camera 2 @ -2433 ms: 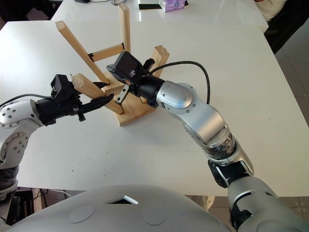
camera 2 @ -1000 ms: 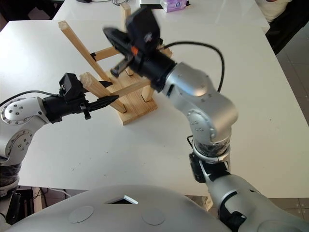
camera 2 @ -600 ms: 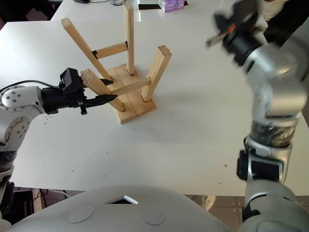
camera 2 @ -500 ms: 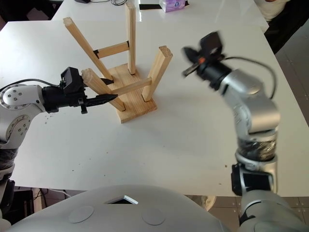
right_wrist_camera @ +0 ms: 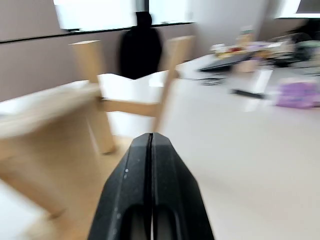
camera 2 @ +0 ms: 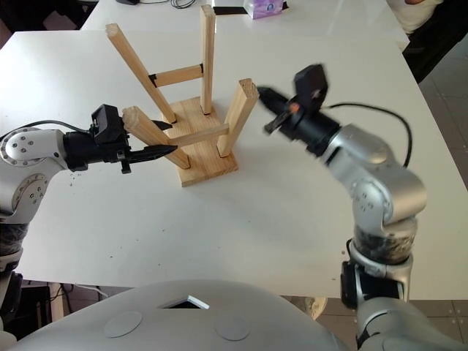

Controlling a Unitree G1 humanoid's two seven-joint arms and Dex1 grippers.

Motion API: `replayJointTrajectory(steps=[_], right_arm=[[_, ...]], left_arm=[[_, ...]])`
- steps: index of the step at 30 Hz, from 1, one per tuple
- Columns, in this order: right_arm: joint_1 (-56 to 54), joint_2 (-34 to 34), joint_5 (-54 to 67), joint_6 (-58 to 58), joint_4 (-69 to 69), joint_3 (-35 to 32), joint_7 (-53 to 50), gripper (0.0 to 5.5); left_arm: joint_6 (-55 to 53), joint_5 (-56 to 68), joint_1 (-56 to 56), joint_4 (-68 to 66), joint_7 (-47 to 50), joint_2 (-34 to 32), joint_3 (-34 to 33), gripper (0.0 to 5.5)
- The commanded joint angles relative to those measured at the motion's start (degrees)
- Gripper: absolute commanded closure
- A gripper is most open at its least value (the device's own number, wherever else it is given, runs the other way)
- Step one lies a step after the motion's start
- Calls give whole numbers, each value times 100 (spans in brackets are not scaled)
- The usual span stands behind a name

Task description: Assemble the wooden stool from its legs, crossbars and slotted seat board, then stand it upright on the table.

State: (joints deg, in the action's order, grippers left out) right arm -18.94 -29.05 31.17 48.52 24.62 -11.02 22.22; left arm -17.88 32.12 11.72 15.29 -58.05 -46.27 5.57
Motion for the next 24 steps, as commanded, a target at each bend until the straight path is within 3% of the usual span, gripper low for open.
replayJointTrajectory(steps=[1, 4, 8, 15, 18, 19, 24], right_arm=[[81, 105, 380, 219, 570, 292, 135, 550], [401, 809, 998, 624, 1486, 1042, -175, 550], [502, 1490, 1556, 919, 1957, 1348, -637, 550], [-10, 554, 1411, 590, 777, -213, -306, 550], [-447, 308, 1239, 237, 20, -579, -220, 550], [-530, 249, 1194, 147, -150, -632, -196, 550], [-624, 55, 1033, -142, -502, -560, 25, 550]], left_arm=[[-394, -355, -532, -308, -146, 3, 475, 344], [-371, -290, -530, -268, -190, 42, 482, 344], [-290, -86, -663, -81, -436, 8, 449, 344], [175, 79, -714, -273, -438, 111, -64, 344], [181, 124, -557, -349, -328, 184, -275, 344], [117, 145, -501, -357, -289, 205, -323, 307], [-78, 252, -702, 17, -195, 223, -557, 240]])
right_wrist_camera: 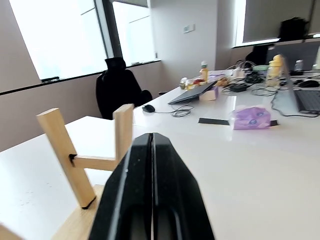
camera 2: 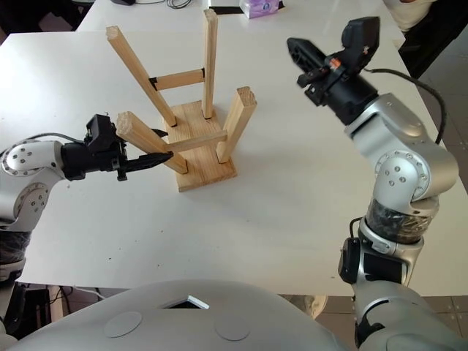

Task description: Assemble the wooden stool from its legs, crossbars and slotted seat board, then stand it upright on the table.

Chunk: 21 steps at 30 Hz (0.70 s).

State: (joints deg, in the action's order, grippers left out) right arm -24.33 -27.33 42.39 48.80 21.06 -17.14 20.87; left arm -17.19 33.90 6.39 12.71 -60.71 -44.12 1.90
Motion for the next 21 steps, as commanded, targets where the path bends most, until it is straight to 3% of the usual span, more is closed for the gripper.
replayJointTrajectory(steps=[1, 7, 10, 12, 14, 16, 18, 21], right_arm=[[-68, -144, -78, -200, -162, 48, 211, 550], [408, -368, 9, -266, 127, -17, 588, 550], [409, -152, 370, -84, 461, -195, 263, 550], [345, 60, 670, 38, 911, -178, -75, 550], [103, 208, 964, 180, 1221, 21, -344, 550], [-281, 308, 990, 290, 1302, 365, -510, 550], [-620, 433, 913, 381, 1278, 688, -668, 550], [-894, 651, 869, 392, 1239, 1013, -776, 550]], left_arm=[[-169, 113, -268, 410, 116, -11, -312, 221], [-577, 686, -1191, 1391, 340, -267, -1560, 203], [-884, 1346, -1417, 1760, 1471, 133, -2822, 203], [-864, 1942, -992, 1990, 2712, 581, -3373, 203], [-815, 2444, -245, 2457, 4198, 1115, -3192, 203], [-991, 2382, 356, 2992, 5221, 1616, -2419, 203], [-1168, 2286, 586, 3339, 5793, 2028, -1772, 203], [-1276, 2168, 578, 3556, 6079, 2233, -1363, 203]])
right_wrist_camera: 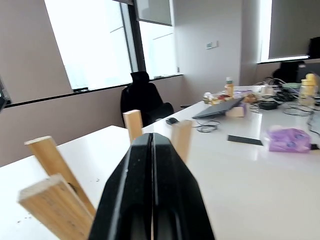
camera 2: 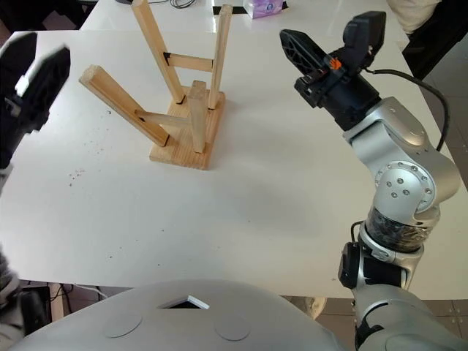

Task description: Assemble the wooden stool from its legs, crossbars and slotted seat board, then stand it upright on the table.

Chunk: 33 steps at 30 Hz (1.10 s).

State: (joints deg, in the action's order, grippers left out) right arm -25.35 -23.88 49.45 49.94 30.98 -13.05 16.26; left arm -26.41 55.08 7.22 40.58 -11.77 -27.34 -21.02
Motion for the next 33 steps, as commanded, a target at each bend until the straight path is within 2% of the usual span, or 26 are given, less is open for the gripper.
replayJointTrajectory(steps=[1, 6, 10, 11, 12, 14, 16, 21, 26, 33], right_arm=[[-846, 380, 117, 248, 210, 689, -344, 550], [-1101, 819, -414, -99, -241, 1181, -494, 550], [-1146, 1128, -779, -327, -520, 1547, -505, 550], [-1136, 1184, -850, -371, -540, 1615, -501, 550], [-1134, 1221, -954, -441, -574, 1686, -487, 550], [-1314, 1426, -1189, -632, -828, 1780, -537, 550], [-1544, 1673, -1321, -813, -1162, 1836, -551, 550], [-1701, 2200, -1640, -1017, -1317, 2280, -512, 550], [-1890, 2255, -1645, -928, -1057, 2151, -463, 550], [-2114, 2543, -1415, -985, -986, 1922, -378, 550]], left_arm=[[-377, 1, 510, 731, 1268, 573, 951, 223], [-195, -715, 1189, -28, 1401, 443, 850, 303], [-15, -1409, 1827, -1100, 1299, 46, 501, 368], [-8, -1547, 1932, -1426, 1212, -91, 425, 368], [31, -1658, 2028, -1760, 1066, -196, 387, 399], [186, -1866, 2230, -2309, 515, -312, 592, 428], [254, -1854, 2407, -2426, 280, -200, 714, 458], [102, -1837, 2675, -2618, 409, 214, 773, 542], [-193, -1658, 2756, -2308, 591, 351, 628, 547], [-257, -1801, 2847, -2624, 529, 414, 685, 547]])
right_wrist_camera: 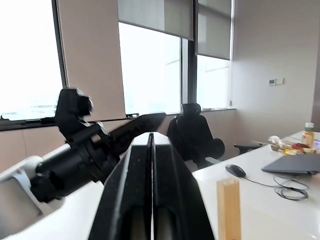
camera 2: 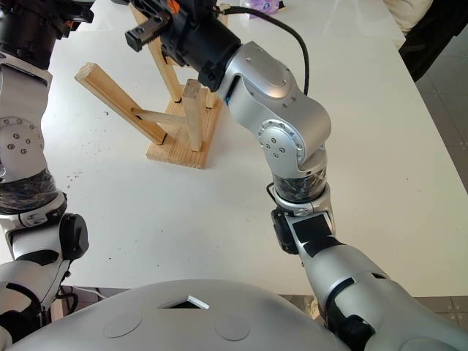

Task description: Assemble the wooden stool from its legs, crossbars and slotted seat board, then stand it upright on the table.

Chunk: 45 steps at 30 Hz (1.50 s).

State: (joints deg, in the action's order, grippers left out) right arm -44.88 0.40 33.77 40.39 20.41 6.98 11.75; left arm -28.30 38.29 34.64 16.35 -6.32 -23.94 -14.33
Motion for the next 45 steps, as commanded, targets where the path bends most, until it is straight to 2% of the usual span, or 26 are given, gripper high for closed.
replayJointTrajectory(steps=[1, 3, 6, 8, 12, 17, 20, 23, 26, 29, 37, 39, 41, 43, 45], right_arm=[[-81, 74, 123, 4, 39, -15, 163, 550], [190, -129, -47, 141, -62, 283, 395, 550], [858, -643, -593, 387, -370, 1089, 605, 550], [1208, -709, -732, 428, -521, 1272, 616, 550], [1085, -247, -267, 456, -528, 652, 491, 550], [458, 130, 605, 616, -392, -418, 288, 550], [-11, 150, 1171, 605, -324, -1141, 55, 550], [-283, -150, 1344, 493, -437, -1615, 14, 550], [-131, -673, 948, 351, -681, -1690, 142, 550], [236, -1143, 502, 191, -708, -1579, 250, 550], [1413, -2070, -343, 44, -422, -1113, 730, 550], [1635, -2308, -661, -103, -558, -817, 970, 550], [1847, -2464, -921, -258, -716, -519, 1231, 550], [1911, -2464, -985, -356, -835, -335, 1496, 550], [1816, -2466, -1076, -524, -1060, -76, 1888, 550]], left_arm=[[-83, -147, 52, -343, -33, 99, 35, 547], [-187, -215, -147, -598, -108, 134, 124, 547], [-443, -377, -649, -951, -258, 192, 388, 547], [-550, -432, -1060, -866, -337, 266, 545, 547], [-584, -371, -1198, -624, -310, 386, 443, 547], [-257, 60, -533, -334, -173, 576, -163, 547], [45, 624, -56, 80, 13, 698, -726, 547], [151, 1649, 316, 575, 188, 741, -1250, 547], [218, 2915, 233, 720, 487, 796, -1815, 547], [382, 4016, -15, 496, 1260, 977, -2313, 547], [160, 4828, -974, 153, 1911, 696, -2417, 547], [-20, 4786, -1351, -56, 1793, 407, -2527, 547], [-374, 4189, -2053, -573, 1145, -163, -2449, 547], [-581, 3004, -3122, -771, -11, -844, -1784, 547], [-539, 2080, -4597, -233, -1538, -1331, -955, 547]])
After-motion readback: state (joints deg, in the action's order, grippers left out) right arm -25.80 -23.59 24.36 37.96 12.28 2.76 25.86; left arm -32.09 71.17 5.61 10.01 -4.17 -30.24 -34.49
